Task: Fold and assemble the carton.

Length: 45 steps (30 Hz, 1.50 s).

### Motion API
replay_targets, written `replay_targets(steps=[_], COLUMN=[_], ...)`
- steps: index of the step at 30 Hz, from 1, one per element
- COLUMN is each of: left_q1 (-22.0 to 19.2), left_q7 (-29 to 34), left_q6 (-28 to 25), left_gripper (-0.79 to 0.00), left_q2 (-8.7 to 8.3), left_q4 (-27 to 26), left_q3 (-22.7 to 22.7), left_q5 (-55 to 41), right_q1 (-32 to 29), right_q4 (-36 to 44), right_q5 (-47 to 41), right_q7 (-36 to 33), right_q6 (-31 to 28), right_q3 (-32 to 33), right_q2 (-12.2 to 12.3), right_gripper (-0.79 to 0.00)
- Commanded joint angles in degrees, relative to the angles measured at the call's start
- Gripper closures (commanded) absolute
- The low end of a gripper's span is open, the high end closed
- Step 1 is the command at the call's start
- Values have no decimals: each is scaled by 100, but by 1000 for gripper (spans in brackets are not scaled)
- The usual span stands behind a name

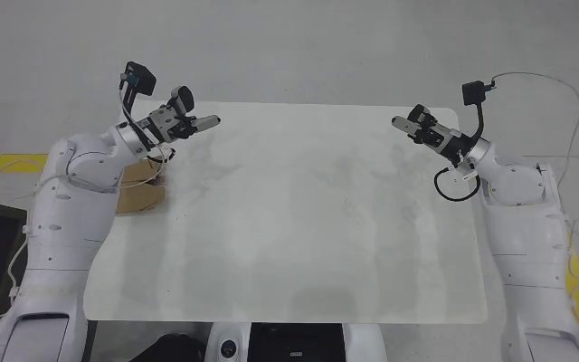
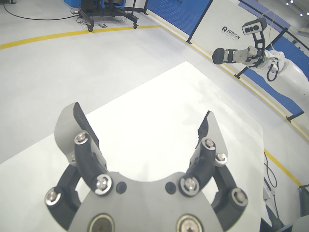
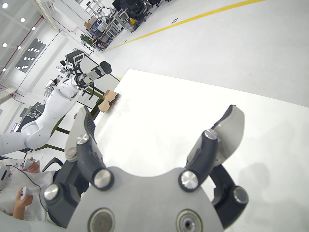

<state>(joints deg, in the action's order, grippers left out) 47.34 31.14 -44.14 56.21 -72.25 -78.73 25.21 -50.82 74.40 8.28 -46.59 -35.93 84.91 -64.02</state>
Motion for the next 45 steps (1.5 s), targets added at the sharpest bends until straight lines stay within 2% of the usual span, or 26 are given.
replay_targets(steps=[1,11,22,35,45], left_q1=[30,95,398,755,1004], left_q7=[181,1075,1094,1099,1420], left_q6=[49,447,641,896,1285], left_gripper=[-785,-785,-785,-785,-785], left_q2=[-41,-353,-611,-854,-987], left_q4=[47,400,874,1369,1656], left_q3=[-137,-1184,-2031,-2665,-2795], left_q5=[-185,-384,-185,36,260], right_q1=[0,0,0,0,0], right_q4=[0,0,0,0,0], right_q5=[0,0,0,0,0], right_q7=[0,0,0,0,0], right_q6=[0,0,0,0,0], right_q3=[0,0,0,0,0], right_q2=[0,0,0,0,0], right_gripper=[-785,-785,-785,-785,-785])
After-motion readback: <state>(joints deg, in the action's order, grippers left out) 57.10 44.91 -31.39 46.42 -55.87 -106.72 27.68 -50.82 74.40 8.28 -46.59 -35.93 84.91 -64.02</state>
